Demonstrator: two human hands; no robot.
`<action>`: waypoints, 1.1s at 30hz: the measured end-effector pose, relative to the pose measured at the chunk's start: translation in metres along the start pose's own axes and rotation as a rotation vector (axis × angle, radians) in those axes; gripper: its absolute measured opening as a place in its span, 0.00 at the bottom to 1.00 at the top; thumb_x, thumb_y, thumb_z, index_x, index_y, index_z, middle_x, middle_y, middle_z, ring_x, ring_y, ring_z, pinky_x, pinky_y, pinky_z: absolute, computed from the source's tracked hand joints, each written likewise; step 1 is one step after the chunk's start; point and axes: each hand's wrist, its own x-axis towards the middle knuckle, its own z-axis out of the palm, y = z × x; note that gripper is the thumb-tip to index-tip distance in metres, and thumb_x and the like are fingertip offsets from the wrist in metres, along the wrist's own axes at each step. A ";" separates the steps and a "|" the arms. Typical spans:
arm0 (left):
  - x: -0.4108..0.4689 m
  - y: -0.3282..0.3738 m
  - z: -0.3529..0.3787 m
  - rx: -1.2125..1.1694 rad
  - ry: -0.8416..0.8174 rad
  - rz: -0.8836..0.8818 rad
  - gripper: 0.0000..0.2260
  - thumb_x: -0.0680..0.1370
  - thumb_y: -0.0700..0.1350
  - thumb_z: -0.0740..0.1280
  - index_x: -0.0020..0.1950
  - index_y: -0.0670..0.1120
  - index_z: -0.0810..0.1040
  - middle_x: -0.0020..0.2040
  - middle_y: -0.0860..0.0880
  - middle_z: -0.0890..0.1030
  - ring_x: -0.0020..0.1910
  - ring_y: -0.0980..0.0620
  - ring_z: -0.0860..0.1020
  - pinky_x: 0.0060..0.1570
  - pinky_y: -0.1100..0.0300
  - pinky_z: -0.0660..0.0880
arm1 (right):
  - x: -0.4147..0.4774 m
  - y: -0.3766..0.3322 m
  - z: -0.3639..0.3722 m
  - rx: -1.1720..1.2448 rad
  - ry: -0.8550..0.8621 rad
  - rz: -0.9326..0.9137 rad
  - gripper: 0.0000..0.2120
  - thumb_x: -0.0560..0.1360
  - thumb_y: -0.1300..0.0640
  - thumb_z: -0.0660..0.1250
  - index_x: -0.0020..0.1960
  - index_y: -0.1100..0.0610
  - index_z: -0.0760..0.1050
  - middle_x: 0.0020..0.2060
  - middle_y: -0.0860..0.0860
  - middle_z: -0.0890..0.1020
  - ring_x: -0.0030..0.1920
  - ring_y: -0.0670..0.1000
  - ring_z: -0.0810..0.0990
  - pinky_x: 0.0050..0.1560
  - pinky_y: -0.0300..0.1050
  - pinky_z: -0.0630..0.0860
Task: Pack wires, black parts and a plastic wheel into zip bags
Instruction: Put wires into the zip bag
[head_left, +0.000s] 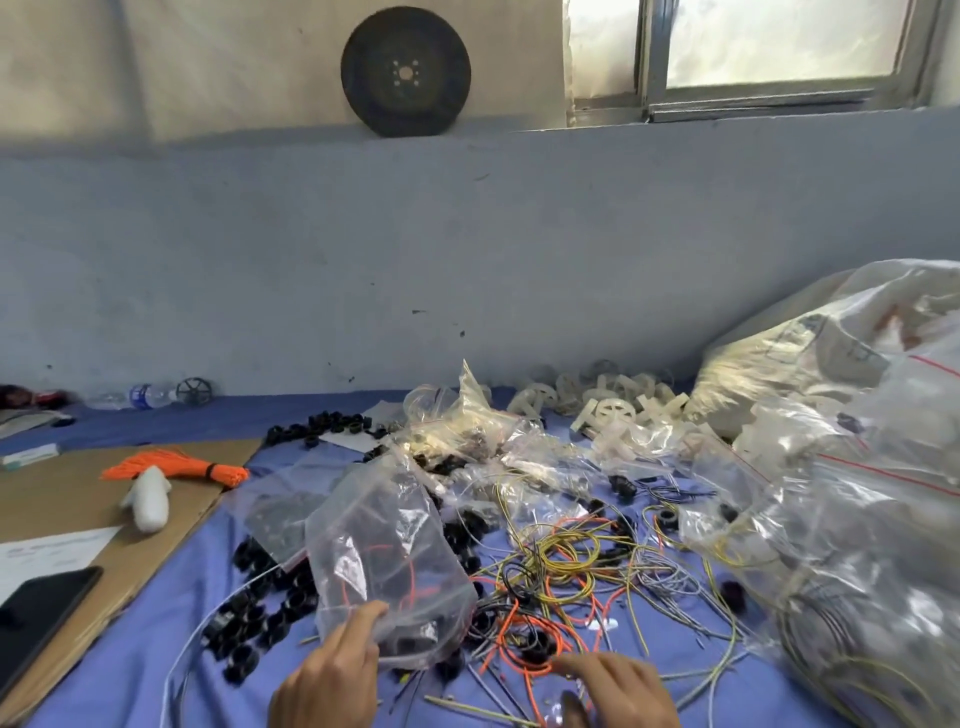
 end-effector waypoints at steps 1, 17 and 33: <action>0.001 -0.002 0.000 0.023 0.016 0.023 0.17 0.64 0.33 0.78 0.47 0.52 0.86 0.29 0.53 0.79 0.20 0.52 0.73 0.16 0.61 0.66 | 0.000 0.003 0.004 0.022 -0.010 0.055 0.24 0.42 0.55 0.87 0.35 0.44 0.83 0.29 0.40 0.81 0.29 0.49 0.81 0.37 0.34 0.71; -0.005 -0.002 -0.005 0.021 -0.164 0.025 0.16 0.84 0.50 0.53 0.71 0.62 0.65 0.57 0.63 0.79 0.50 0.57 0.80 0.46 0.57 0.75 | 0.050 0.037 0.042 -0.123 -0.271 0.390 0.19 0.81 0.42 0.48 0.72 0.40 0.60 0.76 0.47 0.60 0.77 0.53 0.54 0.72 0.51 0.57; -0.006 0.000 -0.006 0.030 -0.165 0.034 0.16 0.83 0.49 0.55 0.70 0.63 0.67 0.59 0.62 0.78 0.51 0.53 0.80 0.42 0.53 0.72 | 0.050 0.041 0.032 0.059 0.083 0.411 0.05 0.77 0.54 0.68 0.52 0.51 0.80 0.62 0.57 0.75 0.62 0.61 0.72 0.59 0.53 0.70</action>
